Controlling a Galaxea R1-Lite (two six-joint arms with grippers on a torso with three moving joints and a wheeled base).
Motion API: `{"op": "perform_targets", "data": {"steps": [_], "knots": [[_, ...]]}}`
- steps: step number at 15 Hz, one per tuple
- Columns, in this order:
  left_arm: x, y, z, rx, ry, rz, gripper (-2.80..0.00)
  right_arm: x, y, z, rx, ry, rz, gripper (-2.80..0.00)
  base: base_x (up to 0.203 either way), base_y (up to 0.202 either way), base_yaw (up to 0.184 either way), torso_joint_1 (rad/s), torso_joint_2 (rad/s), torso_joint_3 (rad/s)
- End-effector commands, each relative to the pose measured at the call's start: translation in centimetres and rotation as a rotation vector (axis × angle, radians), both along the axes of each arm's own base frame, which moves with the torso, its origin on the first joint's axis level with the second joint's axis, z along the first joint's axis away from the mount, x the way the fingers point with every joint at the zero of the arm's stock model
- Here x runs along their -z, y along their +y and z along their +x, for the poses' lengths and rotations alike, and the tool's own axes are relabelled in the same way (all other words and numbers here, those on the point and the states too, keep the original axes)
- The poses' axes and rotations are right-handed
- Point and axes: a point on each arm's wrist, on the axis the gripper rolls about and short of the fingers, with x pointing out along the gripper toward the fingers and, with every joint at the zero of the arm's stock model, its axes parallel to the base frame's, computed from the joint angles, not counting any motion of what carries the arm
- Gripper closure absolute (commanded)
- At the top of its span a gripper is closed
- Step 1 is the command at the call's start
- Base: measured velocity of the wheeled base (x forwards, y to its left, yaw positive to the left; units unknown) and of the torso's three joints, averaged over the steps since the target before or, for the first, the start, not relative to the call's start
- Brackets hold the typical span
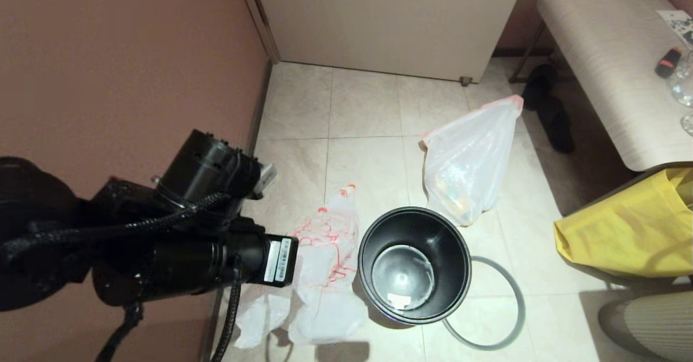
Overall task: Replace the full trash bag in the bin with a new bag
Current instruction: Put the new garbage bag on the trash can
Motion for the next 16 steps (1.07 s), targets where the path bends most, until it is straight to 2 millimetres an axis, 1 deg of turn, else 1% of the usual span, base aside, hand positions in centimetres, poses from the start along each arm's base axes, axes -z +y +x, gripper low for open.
{"op": "perform_targets", "data": {"steps": [1, 4, 5, 7, 10, 12, 13, 14, 16], "knots": [[-2.1, -0.7, -0.6, 0.03, -0.056, -0.055, 0.0, 0.0, 0.0, 0.0, 0.0, 0.001, 0.001, 0.0, 0.0, 0.0, 0.0, 0.0, 0.0, 0.0], [-4.8, -1.4, -0.5, 0.05, -0.129, -0.094, 0.0, 0.0, 0.0, 0.0, 0.0, 0.002, 0.001, 0.0, 0.0, 0.0, 0.0, 0.0, 0.0, 0.0], [-5.2, -1.6, -0.4, 0.07, -0.118, -0.058, 0.0, 0.0, 0.0, 0.0, 0.0, 0.001, 0.0, 0.0, 0.0, 0.0, 0.0, 0.0, 0.0, 0.0], [-5.4, -2.8, 0.5, 0.096, -0.092, -0.007, 0.0, 0.0, 0.0, 0.0, 0.0, 0.002, 0.0, 0.0, 0.0, 0.0, 0.0, 0.0, 0.0, 0.0], [-6.3, -5.2, 2.6, 0.121, -0.127, -0.002, 0.0, 0.0, 0.0, 0.0, 0.0, 0.002, 0.001, 0.0, 0.0, 0.0, 0.0, 0.0, 0.0, 0.0], [-6.0, -7.4, 4.2, 0.149, -0.127, 0.022, 0.0, 0.0, 0.0, 0.0, 0.0, 0.002, 0.001, 0.0, 0.0, 0.0, 0.0, 0.0, 0.0, 0.0], [-5.2, -8.7, 4.8, 0.163, -0.111, 0.04, 0.0, 0.0, 0.0, 0.0, 0.0, 0.002, 0.001, 0.0, 0.0, 0.0, 0.0, 0.0, 0.0, 0.0], [-4.3, -10.0, 5.3, 0.181, -0.09, 0.063, 0.0, 0.0, 0.0, 0.0, 0.0, 0.002, 0.0, 0.0, 0.0, 0.0, 0.0, 0.0, 0.0, 0.0], [-1.3, -12.5, 5.8, 0.22, -0.005, 0.15, 0.0, 0.0, 0.0, 0.0, 0.0, 0.002, 0.001, 0.0, 0.0, 0.0, 0.0, 0.0, 0.0, 0.0]]}}
